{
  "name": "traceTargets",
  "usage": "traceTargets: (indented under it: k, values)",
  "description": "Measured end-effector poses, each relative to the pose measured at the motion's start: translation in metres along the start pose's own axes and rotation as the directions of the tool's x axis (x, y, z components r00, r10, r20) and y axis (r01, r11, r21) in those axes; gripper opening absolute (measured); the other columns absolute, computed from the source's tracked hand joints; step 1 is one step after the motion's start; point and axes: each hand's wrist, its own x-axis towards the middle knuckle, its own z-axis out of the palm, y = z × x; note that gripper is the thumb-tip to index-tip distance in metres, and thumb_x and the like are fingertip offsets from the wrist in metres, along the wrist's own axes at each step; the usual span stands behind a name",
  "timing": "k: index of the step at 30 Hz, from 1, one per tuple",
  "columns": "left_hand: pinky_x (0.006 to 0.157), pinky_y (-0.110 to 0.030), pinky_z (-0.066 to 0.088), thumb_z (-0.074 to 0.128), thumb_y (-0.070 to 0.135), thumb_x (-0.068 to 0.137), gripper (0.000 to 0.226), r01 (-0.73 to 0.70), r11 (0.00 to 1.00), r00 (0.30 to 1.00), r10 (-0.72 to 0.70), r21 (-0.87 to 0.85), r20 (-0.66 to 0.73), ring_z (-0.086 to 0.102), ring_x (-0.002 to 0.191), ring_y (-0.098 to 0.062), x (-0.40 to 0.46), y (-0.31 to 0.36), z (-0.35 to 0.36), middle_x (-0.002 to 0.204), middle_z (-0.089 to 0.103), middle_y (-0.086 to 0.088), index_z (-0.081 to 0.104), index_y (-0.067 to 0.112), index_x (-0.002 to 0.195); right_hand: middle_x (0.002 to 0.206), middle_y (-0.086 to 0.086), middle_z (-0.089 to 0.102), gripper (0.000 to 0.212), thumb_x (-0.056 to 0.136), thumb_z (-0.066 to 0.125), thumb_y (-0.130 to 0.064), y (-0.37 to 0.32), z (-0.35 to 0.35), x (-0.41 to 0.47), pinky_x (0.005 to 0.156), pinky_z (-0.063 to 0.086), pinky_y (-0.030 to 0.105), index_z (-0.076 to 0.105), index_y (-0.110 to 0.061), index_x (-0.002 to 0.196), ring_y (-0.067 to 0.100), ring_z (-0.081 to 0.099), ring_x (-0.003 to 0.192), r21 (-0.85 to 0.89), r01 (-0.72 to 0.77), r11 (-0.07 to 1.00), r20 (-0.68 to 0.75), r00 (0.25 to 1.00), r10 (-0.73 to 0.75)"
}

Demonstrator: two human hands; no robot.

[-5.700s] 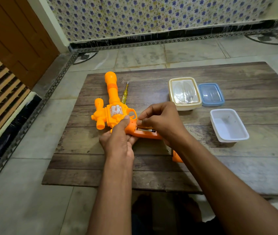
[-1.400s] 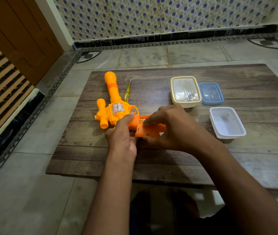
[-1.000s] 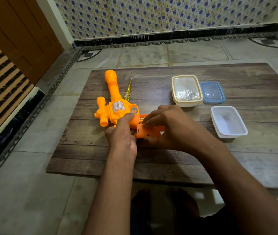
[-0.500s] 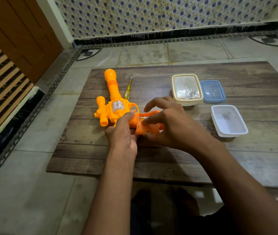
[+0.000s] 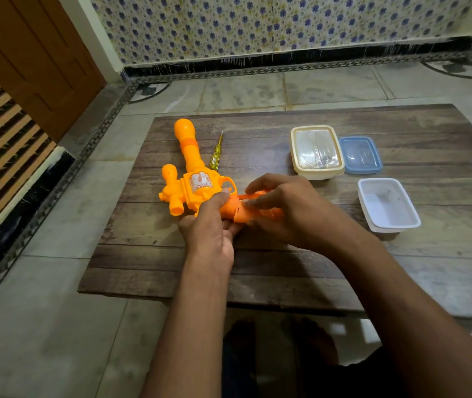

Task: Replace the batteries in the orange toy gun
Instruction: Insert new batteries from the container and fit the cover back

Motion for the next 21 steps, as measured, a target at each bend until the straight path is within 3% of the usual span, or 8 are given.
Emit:
traceTargets:
  k: [5,9,13,16,19,21]
  values:
    - [0.065,-0.052,0.064,0.072,-0.007,0.088,0.046,0.015,1.000,0.999,-0.014,-0.020,0.029,0.072,0.087,-0.032,0.000,-0.002,0.000,0.118,0.069,-0.019,0.056,0.008,0.128,0.109,0.018,0.074,0.023,0.078,0.080,-0.006,0.002,0.007,0.004,0.080,0.043,0.021,0.083,-0.007,0.101,0.032,0.073,0.091,-0.009,-0.059,0.998,-0.038,0.998,0.059]
    - [0.074,-0.057,0.062,0.073,-0.007,0.088,0.042,0.017,1.000,0.999,-0.016,-0.025,0.030,0.069,0.088,-0.032,-0.004,-0.003,0.002,0.109,0.067,-0.014,0.055,0.009,0.121,0.106,0.014,0.074,0.029,0.073,0.078,-0.003,0.002,0.010,0.011,0.076,0.040,0.019,0.083,-0.007,0.102,0.029,0.071,0.092,-0.010,-0.145,0.989,-0.060,0.988,0.145]
    - [0.069,-0.053,0.063,0.074,-0.007,0.087,0.032,0.005,1.000,1.000,-0.005,-0.009,0.017,0.070,0.086,-0.029,-0.004,-0.004,0.001,0.104,0.068,-0.012,0.055,0.015,0.101,0.100,0.013,0.071,0.023,0.074,0.071,-0.006,-0.002,0.013,0.015,0.075,0.055,0.035,0.080,-0.008,0.096,0.030,0.066,0.087,-0.042,-0.167,0.985,-0.026,0.986,0.166]
    - [0.069,-0.052,0.063,0.074,-0.007,0.087,0.031,-0.010,1.000,1.000,0.010,-0.003,0.020,0.071,0.088,-0.030,-0.003,-0.003,0.000,0.106,0.070,-0.013,0.058,0.014,0.103,0.089,0.011,0.070,0.016,0.072,0.068,-0.011,-0.002,0.016,0.016,0.070,0.056,0.040,0.078,-0.010,0.085,0.031,0.064,0.079,-0.042,-0.177,0.983,-0.039,0.984,0.175]
    - [0.073,-0.050,0.063,0.074,-0.009,0.086,0.038,0.021,1.000,0.999,-0.021,-0.008,0.046,0.072,0.088,-0.027,-0.001,-0.002,-0.003,0.113,0.072,-0.017,0.060,0.008,0.118,0.095,0.012,0.076,0.021,0.074,0.075,-0.006,-0.001,0.017,0.012,0.075,0.058,0.040,0.082,-0.008,0.094,0.032,0.070,0.084,-0.023,-0.142,0.990,-0.088,0.986,0.140]
    - [0.067,-0.044,0.065,0.074,-0.012,0.084,0.047,0.040,0.999,0.997,-0.039,-0.004,0.070,0.074,0.090,-0.026,0.000,-0.001,-0.005,0.117,0.073,-0.017,0.061,0.004,0.125,0.099,0.014,0.078,0.016,0.079,0.078,-0.006,0.001,0.013,0.007,0.079,0.058,0.041,0.082,-0.004,0.094,0.030,0.072,0.087,0.010,-0.094,0.996,-0.125,0.988,0.094]
